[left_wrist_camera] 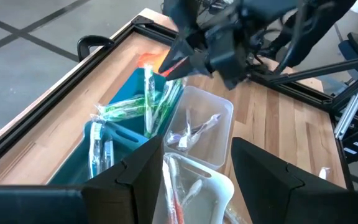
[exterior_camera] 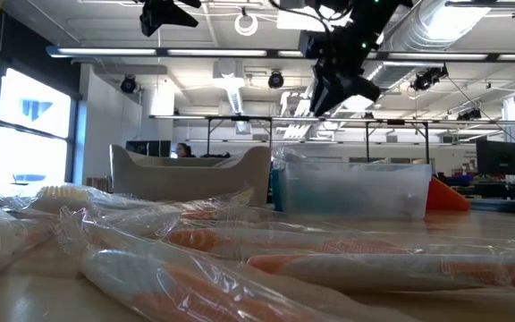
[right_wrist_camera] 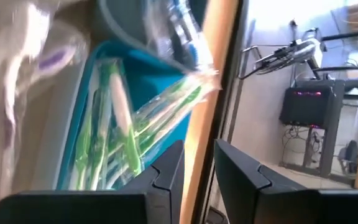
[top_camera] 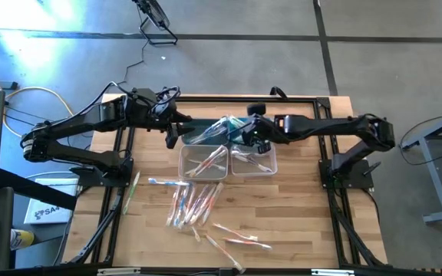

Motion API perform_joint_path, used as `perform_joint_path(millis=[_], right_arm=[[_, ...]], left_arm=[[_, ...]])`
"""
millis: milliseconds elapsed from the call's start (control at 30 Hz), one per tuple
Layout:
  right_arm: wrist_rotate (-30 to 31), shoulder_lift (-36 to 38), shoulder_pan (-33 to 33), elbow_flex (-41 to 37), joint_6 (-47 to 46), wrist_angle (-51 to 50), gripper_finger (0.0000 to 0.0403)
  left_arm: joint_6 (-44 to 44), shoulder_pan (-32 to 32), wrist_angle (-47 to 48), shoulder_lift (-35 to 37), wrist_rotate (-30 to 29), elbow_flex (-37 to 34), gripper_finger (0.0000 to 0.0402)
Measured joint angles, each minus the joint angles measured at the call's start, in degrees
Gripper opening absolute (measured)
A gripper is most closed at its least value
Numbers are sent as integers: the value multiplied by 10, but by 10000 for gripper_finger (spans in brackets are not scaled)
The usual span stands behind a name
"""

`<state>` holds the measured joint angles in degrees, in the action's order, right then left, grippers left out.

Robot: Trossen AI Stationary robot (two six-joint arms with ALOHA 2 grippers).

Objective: Pick & Place Toothbrushes
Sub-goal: Put the blue toothbrush into the dark blue bin

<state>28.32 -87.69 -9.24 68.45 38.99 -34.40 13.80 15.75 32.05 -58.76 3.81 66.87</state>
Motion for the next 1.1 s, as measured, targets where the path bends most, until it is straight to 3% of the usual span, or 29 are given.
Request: perform_joint_path(millis=[167,433,567,967,1100], right_arm=[[-14,41,9,0,-58,17,81],[-120,100,10,0,-187,46,81],[-140,120,10,0,-242,73,81],[-279,138,10,0,-339,199,81],[-289,138,10,0,-378,236,81]], left_arm=[[0,0,0,0,0,0,186],[0,0,9,0,0,0,186],[2,0,17,0,0,0,186],[2,0,20,0,0,0,186],[2,0,17,0,0,0,186]])
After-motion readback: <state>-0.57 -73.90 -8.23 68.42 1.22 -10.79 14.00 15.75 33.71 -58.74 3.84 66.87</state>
